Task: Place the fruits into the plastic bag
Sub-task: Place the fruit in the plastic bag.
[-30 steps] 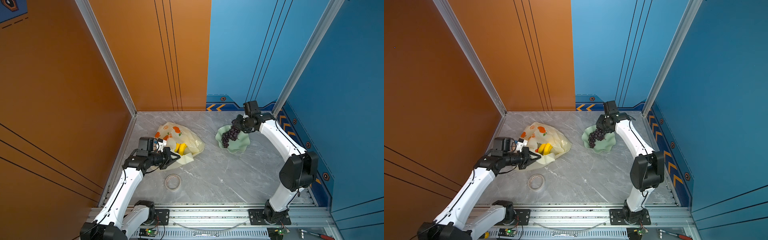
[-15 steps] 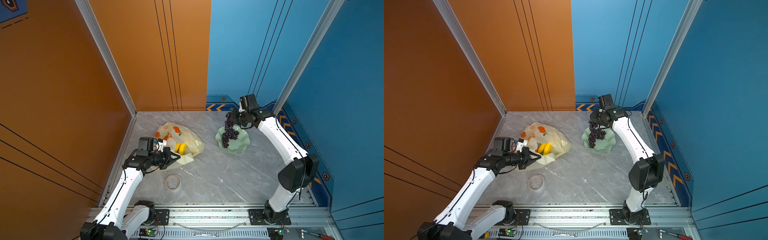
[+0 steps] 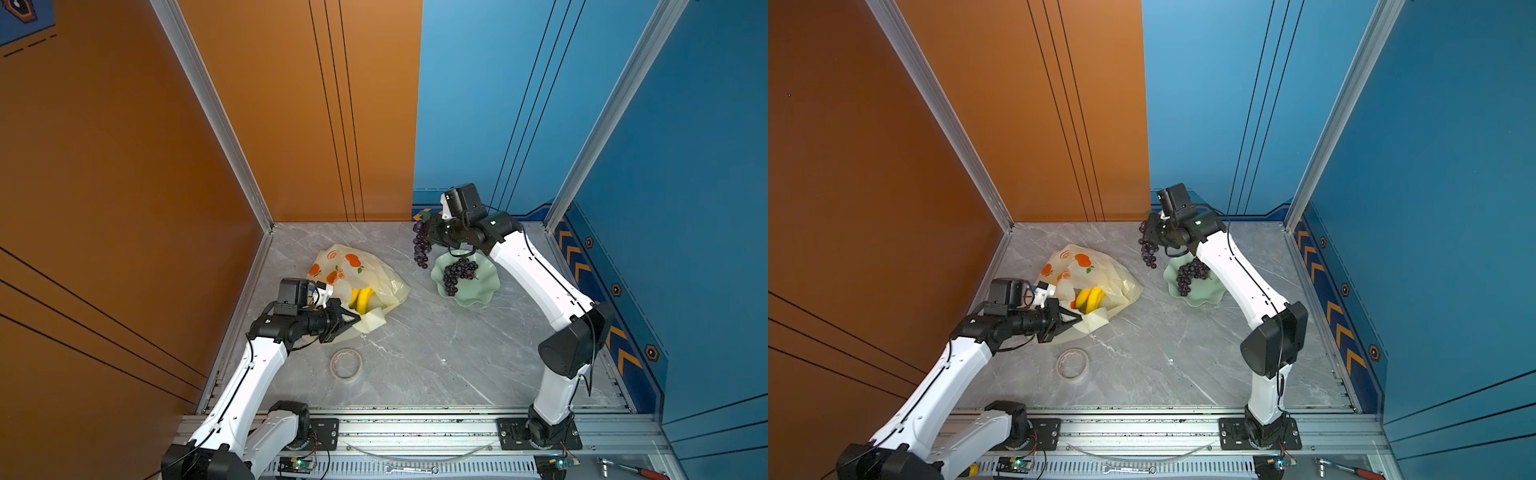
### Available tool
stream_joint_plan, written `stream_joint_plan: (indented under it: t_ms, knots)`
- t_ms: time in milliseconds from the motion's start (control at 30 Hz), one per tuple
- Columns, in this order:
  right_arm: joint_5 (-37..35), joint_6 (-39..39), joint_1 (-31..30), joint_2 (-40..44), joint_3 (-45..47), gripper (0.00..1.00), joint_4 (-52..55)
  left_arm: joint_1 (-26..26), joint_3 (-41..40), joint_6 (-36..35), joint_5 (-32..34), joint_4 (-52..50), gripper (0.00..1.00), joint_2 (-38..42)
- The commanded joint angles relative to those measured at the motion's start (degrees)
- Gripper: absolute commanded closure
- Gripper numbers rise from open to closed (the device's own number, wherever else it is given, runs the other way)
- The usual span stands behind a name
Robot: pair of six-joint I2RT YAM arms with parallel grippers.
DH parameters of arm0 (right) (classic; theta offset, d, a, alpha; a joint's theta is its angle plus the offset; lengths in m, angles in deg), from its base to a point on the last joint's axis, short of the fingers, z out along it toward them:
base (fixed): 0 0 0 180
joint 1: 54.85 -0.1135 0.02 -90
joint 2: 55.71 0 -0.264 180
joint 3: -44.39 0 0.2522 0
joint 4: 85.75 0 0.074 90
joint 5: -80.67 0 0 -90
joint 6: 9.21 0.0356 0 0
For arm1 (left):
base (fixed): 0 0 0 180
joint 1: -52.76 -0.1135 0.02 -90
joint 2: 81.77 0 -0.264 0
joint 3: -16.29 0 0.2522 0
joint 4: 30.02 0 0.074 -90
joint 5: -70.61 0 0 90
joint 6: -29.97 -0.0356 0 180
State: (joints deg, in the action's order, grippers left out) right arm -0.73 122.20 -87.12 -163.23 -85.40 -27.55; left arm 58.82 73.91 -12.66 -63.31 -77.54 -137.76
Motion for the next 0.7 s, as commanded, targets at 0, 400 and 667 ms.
stream_joint_plan:
  t_ms: [0, 400, 667]
  knots:
    - [1.52, 1.9, -3.21, -2.57, -4.17, 0.82, 0.54, 0.4, -1.21, -1.71, 1.07, -1.53, 1.0, 1.22]
    - [3.69, 5.58, -13.38, -10.95, -13.74, 0.82, 0.22, -0.26, -1.46, -1.59, 2.29, -2.93, 1.0, 1.67]
    - [5.51, 6.46, -17.71, -15.95, -13.61, 0.82, -0.85, -0.88, -0.17, -0.54, 2.33, -2.98, 1.0, 2.0]
